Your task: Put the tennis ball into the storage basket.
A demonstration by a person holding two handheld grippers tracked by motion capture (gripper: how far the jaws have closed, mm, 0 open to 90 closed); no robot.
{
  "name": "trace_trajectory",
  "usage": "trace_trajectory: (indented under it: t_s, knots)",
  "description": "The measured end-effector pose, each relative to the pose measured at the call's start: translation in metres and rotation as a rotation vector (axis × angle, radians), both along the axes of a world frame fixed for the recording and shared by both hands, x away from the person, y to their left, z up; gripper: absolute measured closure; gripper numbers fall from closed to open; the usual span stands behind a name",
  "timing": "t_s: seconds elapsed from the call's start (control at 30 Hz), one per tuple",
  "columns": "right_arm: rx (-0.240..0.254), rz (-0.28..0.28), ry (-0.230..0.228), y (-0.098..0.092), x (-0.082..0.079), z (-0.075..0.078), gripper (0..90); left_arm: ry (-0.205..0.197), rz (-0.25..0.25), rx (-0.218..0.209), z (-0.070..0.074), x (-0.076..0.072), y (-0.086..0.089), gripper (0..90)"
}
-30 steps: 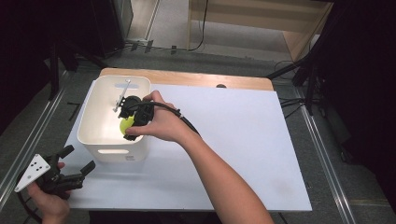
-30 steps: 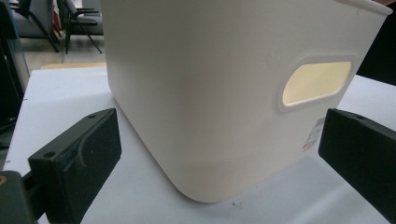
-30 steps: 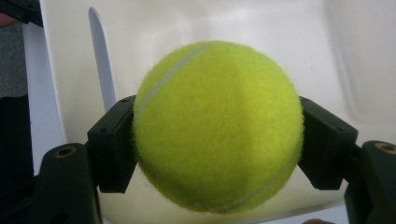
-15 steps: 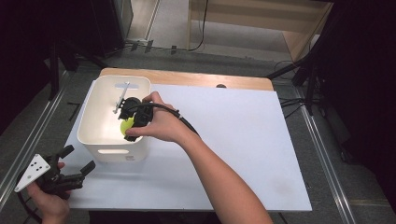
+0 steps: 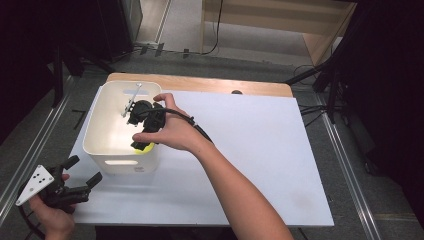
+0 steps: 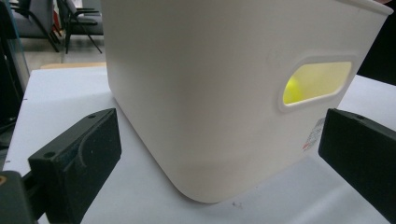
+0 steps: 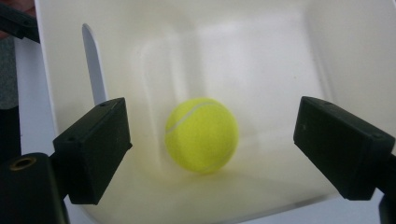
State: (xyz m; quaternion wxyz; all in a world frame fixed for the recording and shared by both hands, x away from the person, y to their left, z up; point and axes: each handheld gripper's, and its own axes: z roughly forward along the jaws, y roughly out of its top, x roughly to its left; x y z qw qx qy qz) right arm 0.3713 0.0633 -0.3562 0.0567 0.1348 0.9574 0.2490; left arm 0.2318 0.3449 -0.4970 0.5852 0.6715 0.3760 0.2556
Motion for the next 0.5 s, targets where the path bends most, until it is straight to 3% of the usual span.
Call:
trace_trajectory:
  t_s: [0.5]
  knots:
    - [0.059,-0.04,-0.026,-0.028,-0.006,0.011,9.5,0.001,0.003,0.002,0.0,0.0,0.0,0.0]
